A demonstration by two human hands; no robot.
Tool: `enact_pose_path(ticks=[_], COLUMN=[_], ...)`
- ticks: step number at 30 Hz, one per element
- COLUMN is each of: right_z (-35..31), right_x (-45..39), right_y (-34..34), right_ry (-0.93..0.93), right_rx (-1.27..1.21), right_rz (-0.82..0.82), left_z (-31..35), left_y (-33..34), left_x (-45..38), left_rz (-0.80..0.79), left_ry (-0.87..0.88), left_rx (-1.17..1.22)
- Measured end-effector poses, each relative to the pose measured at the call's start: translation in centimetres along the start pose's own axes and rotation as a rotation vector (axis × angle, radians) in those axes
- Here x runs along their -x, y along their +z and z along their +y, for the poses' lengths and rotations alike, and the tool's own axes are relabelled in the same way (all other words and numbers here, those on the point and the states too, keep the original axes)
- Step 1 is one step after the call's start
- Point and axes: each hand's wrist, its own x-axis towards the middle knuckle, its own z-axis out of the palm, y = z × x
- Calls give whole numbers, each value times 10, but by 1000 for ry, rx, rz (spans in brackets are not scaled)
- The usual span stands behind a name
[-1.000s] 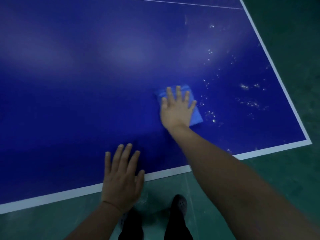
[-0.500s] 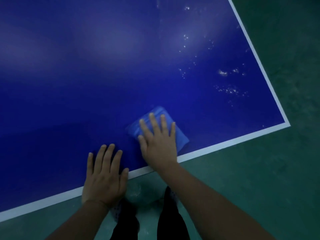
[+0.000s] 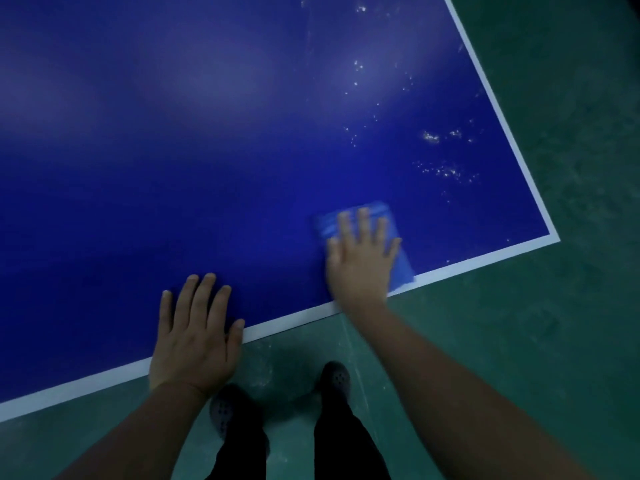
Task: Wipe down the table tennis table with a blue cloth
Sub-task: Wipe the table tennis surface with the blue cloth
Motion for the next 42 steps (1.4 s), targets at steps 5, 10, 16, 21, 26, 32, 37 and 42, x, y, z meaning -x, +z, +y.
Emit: enact_pose_path(ticks=[5,10,16,21,26,32,37,42], right_z=[43,69,20,189,267,150,217,257], right_x=[-8,-70,-102,-226,-235,-140,-180,-230], right_y=[-8,-19,-8,-41,-59,-28,-41,-58], right_ry=[-463,-80,-635,-32,361,-496,-657,-98], right_rx=[86,74,-18,39,-78,-3,56,9], right_rz=[-112,-6,-41,27,31,-42,-52,-12], left_z=[4,43,169,213,217,223,222,221], left_y=[-1,4,23,31,33,30,31,31], left_x=[1,-2,-48,-81,-85,-87,-88,-87], left_rz=[-3,136,296,213,176,178,163,160], left_ry=[-45,-176,-127,-115,-168,-188,-183,-177], left_rx=[-23,42,175,112,57,49,37,43])
